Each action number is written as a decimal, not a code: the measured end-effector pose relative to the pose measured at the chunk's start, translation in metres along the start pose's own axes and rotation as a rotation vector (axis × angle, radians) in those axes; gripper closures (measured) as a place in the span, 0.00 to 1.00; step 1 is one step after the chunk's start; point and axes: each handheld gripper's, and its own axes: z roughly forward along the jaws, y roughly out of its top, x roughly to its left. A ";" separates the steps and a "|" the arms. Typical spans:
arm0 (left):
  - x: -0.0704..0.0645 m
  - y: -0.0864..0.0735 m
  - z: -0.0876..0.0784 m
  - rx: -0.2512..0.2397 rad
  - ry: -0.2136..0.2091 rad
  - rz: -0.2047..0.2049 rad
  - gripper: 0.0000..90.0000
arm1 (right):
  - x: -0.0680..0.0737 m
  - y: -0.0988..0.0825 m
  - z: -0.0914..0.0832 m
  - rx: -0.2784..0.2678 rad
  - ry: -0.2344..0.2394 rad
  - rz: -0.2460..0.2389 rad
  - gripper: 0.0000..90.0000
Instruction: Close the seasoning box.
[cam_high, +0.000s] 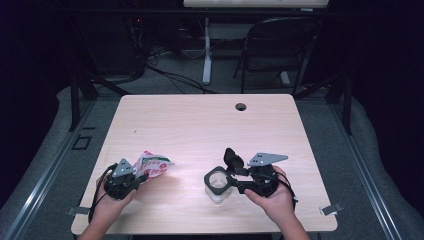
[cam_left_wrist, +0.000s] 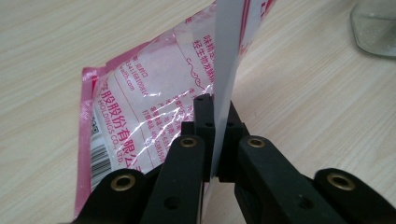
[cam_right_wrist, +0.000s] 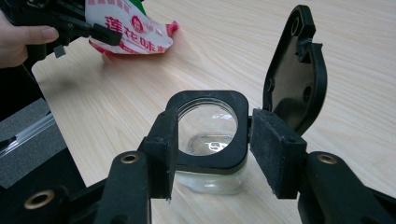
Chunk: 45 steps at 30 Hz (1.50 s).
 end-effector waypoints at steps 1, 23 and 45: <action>0.000 0.001 -0.002 -0.003 0.002 0.000 1.00 | 0.000 0.000 0.000 -0.001 0.000 0.001 0.58; 0.021 0.040 -0.045 -0.062 0.103 0.046 1.00 | -0.001 0.000 0.000 -0.004 -0.002 0.002 0.58; 0.002 0.068 -0.056 -0.121 0.048 0.090 1.00 | -0.003 0.001 -0.005 -0.025 -0.008 0.005 0.58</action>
